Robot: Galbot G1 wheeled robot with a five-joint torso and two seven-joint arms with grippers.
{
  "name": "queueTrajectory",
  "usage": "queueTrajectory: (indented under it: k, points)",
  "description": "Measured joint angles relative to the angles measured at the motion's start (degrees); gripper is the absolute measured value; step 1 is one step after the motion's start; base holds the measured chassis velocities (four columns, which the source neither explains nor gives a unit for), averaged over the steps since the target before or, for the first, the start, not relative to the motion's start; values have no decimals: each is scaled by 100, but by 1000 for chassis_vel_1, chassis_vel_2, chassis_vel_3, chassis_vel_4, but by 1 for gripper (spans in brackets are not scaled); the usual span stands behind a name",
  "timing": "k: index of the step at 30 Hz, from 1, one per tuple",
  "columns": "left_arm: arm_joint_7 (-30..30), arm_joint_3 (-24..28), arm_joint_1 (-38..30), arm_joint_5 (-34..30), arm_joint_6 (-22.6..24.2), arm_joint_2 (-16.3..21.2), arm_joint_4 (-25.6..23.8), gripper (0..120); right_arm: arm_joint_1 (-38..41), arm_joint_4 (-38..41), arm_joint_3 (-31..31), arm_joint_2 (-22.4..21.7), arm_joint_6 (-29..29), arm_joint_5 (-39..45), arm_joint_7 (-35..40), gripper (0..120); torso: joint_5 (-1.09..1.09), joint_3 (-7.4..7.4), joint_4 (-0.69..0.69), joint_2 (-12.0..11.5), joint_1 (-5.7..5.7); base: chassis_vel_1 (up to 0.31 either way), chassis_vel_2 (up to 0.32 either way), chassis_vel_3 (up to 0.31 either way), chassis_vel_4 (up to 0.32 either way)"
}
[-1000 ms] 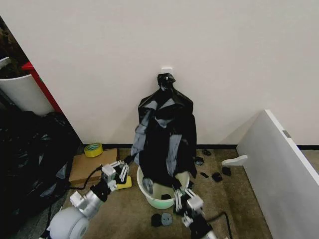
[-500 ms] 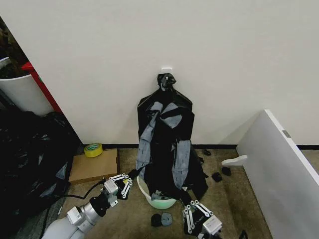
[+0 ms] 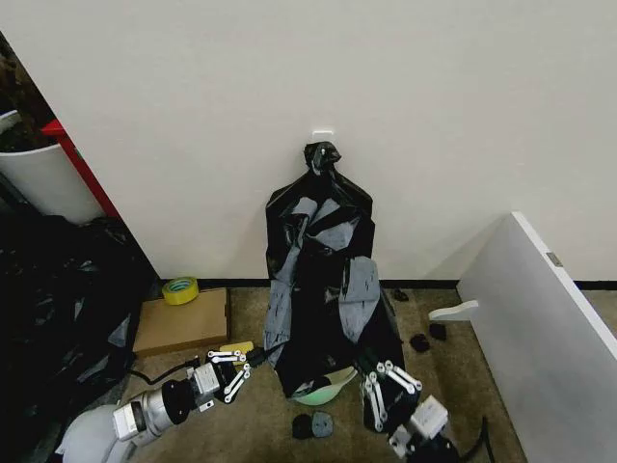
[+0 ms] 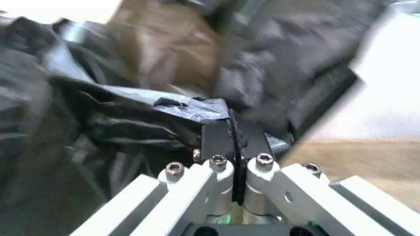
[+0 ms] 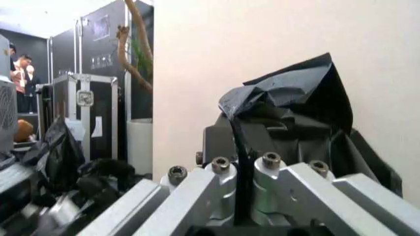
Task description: Place the garbage bag over the trash bin.
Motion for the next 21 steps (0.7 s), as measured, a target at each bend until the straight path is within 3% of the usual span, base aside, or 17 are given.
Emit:
queueTrajectory:
  k: [3, 9, 21]
  points:
    - [499, 28, -40, 0, 50, -55, 67, 0, 60, 49, 22, -34, 81, 10, -101, 0, -1, 0, 0, 0, 0, 0, 0, 0, 0]
    - [496, 105, -217, -150, 112, -126, 101, 0, 211, -53, 46, -39, 241, 25, -383, 0, -1, 0, 0, 0, 0, 0, 0, 0, 0]
    - [-1332, 126, -615, -1450, 251, -54, -404, 0, 856, -392, 4, 378, -145, 785, -391, 0, -1, 0, -1, 0, 0, 0, 0, 0, 0]
